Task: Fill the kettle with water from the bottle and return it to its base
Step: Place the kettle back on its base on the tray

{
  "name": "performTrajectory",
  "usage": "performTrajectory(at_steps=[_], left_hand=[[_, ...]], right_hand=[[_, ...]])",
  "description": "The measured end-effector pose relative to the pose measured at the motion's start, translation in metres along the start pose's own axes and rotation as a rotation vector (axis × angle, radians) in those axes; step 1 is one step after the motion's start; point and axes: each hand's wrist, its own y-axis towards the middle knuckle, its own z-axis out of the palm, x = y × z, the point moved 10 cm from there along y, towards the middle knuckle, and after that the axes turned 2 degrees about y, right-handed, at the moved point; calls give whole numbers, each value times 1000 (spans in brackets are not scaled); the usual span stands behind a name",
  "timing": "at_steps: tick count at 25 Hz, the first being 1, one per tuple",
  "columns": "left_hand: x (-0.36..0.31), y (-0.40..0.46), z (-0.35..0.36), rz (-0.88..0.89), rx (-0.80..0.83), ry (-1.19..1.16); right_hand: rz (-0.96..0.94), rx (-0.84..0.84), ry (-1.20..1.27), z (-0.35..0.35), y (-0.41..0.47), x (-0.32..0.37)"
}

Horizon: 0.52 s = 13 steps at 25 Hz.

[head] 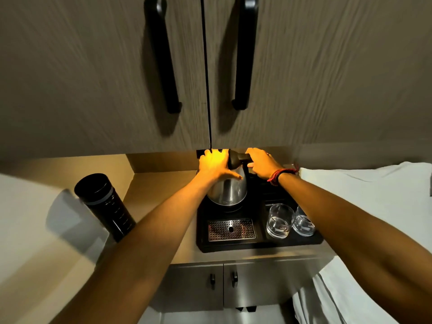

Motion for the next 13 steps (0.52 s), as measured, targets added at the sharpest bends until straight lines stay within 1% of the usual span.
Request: performTrajectory(at_steps=[6,9,11,13], left_hand=[[2,-5,6,13,14,13],[4,-8,6,24,-23,4],[5,-14,6,26,-70,-13],[8,-22,6,39,-124,-34]], right_hand=[[-75,30,-81,14,-8,2],[-58,-29,-50,12,-13,-3],[-13,-93,-33,11,-19,-12],[34,-135,-105,14,-26,-21]])
